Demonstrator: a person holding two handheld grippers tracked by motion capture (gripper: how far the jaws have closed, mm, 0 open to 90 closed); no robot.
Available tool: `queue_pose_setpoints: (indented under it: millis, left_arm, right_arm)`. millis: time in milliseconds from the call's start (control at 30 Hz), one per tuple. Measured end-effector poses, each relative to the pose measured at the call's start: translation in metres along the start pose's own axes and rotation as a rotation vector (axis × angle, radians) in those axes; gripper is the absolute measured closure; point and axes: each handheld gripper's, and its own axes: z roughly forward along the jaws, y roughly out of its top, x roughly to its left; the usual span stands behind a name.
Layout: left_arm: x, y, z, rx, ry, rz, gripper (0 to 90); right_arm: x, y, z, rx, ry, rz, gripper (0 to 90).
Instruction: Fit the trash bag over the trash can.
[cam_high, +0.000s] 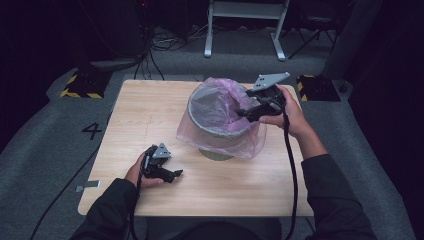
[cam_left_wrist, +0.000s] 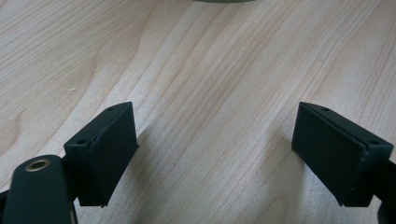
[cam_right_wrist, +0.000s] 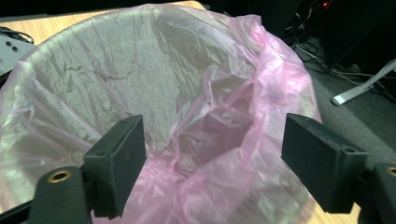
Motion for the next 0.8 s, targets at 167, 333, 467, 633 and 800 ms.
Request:
queue_pose_setpoints:
  millis: [167, 333, 467, 633, 800]
  left_arm:
    - [0.0, 0.0, 0.0, 0.001, 0.001, 0.001, 14.0]
    - [0.0, 0.0, 0.0, 0.0, 0.001, 0.001, 14.0]
    - [0.0, 0.0, 0.0, -0.001, 0.0, -0.001, 14.0]
    - [0.0, 0.0, 0.0, -0.001, 0.0, -0.001, 14.0]
    - [0.0, 0.0, 0.0, -0.001, 0.0, -0.001, 14.0]
  right_arm:
    - [0.002, -0.011, -0.012, -0.027, 0.004, 0.007, 21.1]
    - [0.002, -0.024, -0.02, -0.047, -0.001, 0.028, 21.2]
    - [0.004, -0.033, -0.027, -0.06, -0.001, 0.029, 20.9]
    - [0.008, -0.046, -0.035, -0.081, -0.008, 0.032, 20.4]
    - [0.012, -0.059, -0.039, -0.073, -0.024, 0.031, 19.9]
